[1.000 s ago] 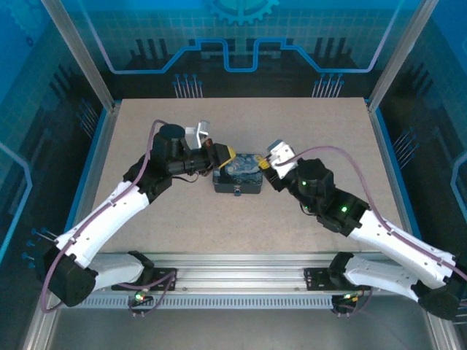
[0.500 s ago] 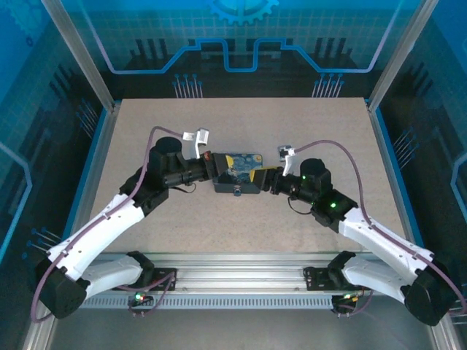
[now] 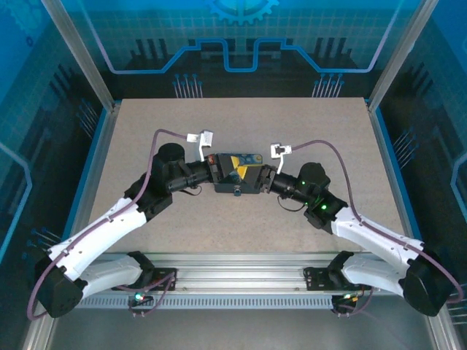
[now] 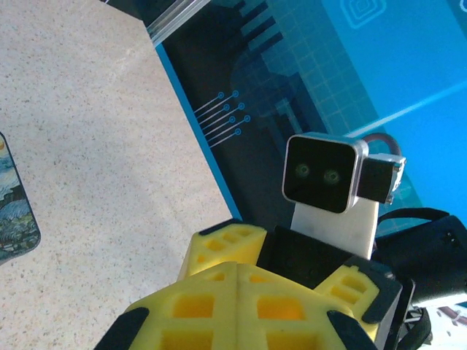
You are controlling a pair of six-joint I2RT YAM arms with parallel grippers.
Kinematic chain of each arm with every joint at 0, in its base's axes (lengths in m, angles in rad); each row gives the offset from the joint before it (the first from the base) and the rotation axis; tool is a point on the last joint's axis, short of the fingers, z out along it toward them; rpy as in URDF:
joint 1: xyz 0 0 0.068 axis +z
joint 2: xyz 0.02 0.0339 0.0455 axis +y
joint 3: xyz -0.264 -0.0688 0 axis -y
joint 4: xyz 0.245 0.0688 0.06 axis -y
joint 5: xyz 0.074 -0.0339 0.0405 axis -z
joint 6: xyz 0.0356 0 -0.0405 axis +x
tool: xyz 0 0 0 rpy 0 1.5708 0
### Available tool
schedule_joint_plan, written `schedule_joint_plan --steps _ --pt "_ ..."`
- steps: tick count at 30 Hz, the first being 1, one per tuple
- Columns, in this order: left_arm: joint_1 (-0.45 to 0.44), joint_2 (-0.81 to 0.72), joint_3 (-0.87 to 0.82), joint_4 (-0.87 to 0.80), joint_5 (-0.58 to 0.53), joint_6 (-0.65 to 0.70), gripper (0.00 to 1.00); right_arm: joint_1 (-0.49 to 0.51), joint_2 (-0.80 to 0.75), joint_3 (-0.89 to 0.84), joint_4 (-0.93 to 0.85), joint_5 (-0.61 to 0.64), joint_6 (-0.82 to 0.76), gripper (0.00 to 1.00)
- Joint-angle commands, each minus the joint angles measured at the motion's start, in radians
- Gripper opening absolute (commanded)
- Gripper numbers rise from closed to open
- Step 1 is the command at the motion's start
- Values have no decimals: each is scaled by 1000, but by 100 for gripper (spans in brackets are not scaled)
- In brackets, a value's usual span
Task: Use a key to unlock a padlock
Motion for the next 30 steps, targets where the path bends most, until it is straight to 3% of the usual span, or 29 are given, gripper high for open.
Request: schedule_joint_plan --steps 1,9,15,19,21,30 --pt "-8 -26 -20 55 -25 -10 0 26 21 39 61 -15 7 43" --pt "-8 -47 -29 57 -49 -14 0 44 14 37 75 7 13 38" --pt "-9 -51 -36 67 -56 -22 0 42 -6 23 84 14 13 25" --pt "-7 -48 -35 72 -50 -27 0 41 -9 23 92 12 20 38" --pt "-9 -48 -38 76 -50 -29 0 42 -10 26 94 14 20 38" --pt "-9 -50 -48 99 -52 -44 0 44 7 28 118 3 28 20"
